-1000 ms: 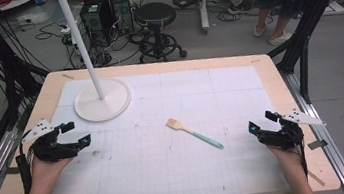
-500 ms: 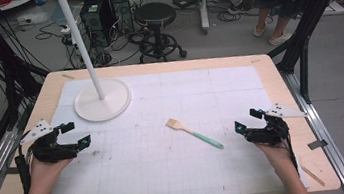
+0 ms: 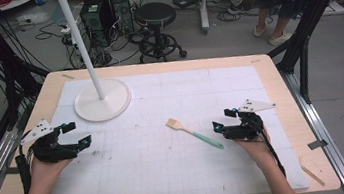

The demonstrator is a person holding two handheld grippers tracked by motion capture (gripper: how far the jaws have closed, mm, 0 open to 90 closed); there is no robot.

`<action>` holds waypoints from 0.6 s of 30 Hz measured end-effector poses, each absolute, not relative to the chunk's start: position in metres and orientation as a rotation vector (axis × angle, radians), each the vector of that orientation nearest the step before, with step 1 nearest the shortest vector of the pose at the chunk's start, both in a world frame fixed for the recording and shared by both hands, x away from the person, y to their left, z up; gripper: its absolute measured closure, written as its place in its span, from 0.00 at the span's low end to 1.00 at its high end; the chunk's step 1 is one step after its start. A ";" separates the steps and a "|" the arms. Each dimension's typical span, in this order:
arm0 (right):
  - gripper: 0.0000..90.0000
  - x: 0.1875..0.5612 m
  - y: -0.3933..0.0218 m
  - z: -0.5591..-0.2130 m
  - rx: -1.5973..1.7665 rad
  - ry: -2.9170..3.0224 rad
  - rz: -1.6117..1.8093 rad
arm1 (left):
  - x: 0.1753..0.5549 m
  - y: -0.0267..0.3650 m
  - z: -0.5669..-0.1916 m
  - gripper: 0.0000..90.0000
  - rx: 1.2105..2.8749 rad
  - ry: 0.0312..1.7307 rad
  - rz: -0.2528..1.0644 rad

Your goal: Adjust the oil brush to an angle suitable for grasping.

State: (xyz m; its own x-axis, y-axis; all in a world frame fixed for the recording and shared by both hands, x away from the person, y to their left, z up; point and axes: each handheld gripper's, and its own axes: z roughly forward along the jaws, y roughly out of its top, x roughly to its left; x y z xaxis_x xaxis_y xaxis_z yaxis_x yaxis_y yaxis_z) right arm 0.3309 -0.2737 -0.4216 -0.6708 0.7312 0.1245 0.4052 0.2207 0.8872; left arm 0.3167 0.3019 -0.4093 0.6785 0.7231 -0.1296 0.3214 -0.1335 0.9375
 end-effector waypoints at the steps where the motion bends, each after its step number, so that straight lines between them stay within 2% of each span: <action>1: 0.29 0.331 -0.274 -0.422 1.061 2.180 1.431 | 0.317 0.302 -0.409 0.13 1.725 0.842 0.432; 11: 0.38 0.341 -0.238 -0.427 1.002 2.296 1.381 | 0.317 0.304 -0.409 0.13 1.719 0.845 0.438; 18: 0.50 0.347 -0.216 -0.434 0.961 2.388 1.326 | 0.317 0.304 -0.409 0.13 1.722 0.845 0.436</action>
